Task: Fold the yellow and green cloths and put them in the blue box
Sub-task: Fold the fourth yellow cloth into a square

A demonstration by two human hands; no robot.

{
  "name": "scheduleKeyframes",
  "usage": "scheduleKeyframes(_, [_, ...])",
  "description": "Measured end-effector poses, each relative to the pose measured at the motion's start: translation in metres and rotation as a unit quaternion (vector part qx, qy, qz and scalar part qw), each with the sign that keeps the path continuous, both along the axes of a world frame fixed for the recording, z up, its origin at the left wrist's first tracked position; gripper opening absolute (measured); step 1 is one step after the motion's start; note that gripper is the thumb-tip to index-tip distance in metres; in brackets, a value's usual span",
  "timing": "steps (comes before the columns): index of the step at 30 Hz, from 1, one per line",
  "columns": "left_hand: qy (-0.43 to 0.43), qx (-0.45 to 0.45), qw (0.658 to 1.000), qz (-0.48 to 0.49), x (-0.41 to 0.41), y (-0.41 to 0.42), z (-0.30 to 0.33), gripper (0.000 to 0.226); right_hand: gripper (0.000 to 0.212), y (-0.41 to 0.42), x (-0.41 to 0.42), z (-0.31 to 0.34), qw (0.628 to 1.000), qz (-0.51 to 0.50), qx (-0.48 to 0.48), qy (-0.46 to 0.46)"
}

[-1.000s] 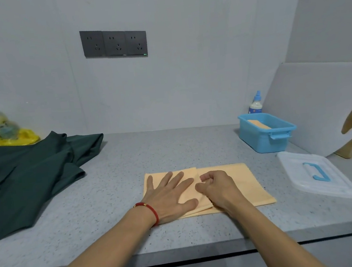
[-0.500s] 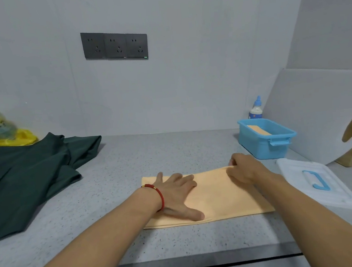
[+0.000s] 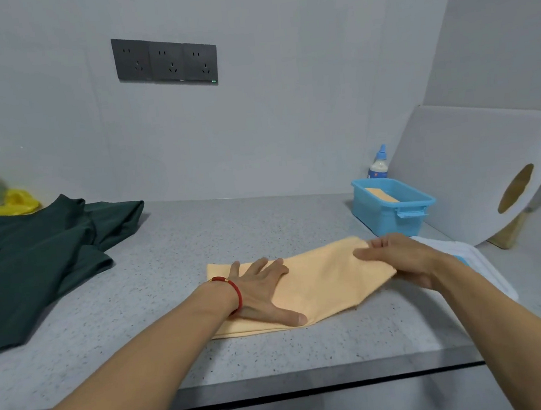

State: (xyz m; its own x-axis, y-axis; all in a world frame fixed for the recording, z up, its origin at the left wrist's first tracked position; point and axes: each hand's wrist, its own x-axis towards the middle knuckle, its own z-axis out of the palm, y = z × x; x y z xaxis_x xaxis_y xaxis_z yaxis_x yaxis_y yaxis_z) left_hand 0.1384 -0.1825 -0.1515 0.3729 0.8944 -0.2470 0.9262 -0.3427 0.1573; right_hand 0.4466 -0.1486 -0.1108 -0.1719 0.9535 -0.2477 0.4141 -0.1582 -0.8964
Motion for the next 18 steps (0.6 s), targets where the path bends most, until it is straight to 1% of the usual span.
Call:
scheduleKeyframes(2, [0.006, -0.009, 1.000, 0.016, 0.002, 0.000, 0.005, 0.121, 0.015, -0.007, -0.013, 0.015, 0.996, 0.011, 0.026, 0.088])
scheduleKeyframes(4, [0.012, -0.014, 1.000, 0.024, 0.005, -0.001, 0.009, 0.122, 0.015, -0.012, -0.033, 0.032, 0.993, 0.033, 0.036, 0.107])
scheduleKeyframes(7, [0.009, -0.010, 1.000, 0.006, 0.007, -0.006, 0.014, 0.121, 0.013, -0.019, -0.072, 0.054, 0.994, 0.064, 0.052, 0.067])
scheduleKeyframes(8, [-0.001, 0.000, 1.000, 0.000, 0.006, -0.008, 0.015, 0.117, 0.017, -0.021, -0.084, 0.059, 0.994, 0.070, 0.058, 0.053])
scheduleKeyframes(9, [-0.026, 0.019, 0.999, -0.002, 0.004, -0.013, 0.015, 0.108, 0.019, -0.022, -0.096, 0.064, 0.994, 0.076, 0.064, 0.034])
scheduleKeyframes(10, [-0.070, 0.049, 0.996, 0.005, 0.000, -0.018, 0.014, 0.095, 0.018, -0.024, -0.108, 0.067, 0.994, 0.084, 0.067, 0.013])
scheduleKeyframes(11, [-0.131, 0.089, 0.987, 0.025, -0.005, -0.025, 0.012, 0.079, 0.017, -0.025, -0.119, 0.070, 0.993, 0.096, 0.071, -0.013])
scheduleKeyframes(12, [-0.191, 0.137, 0.970, 0.056, -0.011, -0.033, 0.009, 0.064, 0.016, -0.027, -0.130, 0.071, 0.990, 0.108, 0.076, -0.040])
scheduleKeyframes(13, [-0.234, 0.185, 0.950, 0.095, -0.020, -0.042, 0.005, 0.051, 0.017, -0.029, -0.143, 0.071, 0.987, 0.117, 0.083, -0.067])
scheduleKeyframes(14, [-0.250, 0.223, 0.932, 0.141, -0.028, -0.050, 0.001, 0.042, 0.019, -0.031, -0.155, 0.069, 0.984, 0.123, 0.092, -0.096])
scheduleKeyframes(15, [-0.245, 0.243, 0.919, 0.192, -0.036, -0.057, -0.003, 0.036, 0.021, -0.033, -0.168, 0.066, 0.979, 0.126, 0.101, -0.124])
scheduleKeyframes(17, [-0.211, 0.247, 0.905, 0.274, -0.050, -0.071, -0.008, 0.031, 0.023, -0.039, -0.196, 0.055, 0.968, 0.135, 0.110, -0.178])
scheduleKeyframes(18, [-0.198, 0.248, 0.902, 0.293, -0.055, -0.078, -0.010, 0.029, 0.025, -0.042, -0.209, 0.046, 0.964, 0.143, 0.105, -0.200])
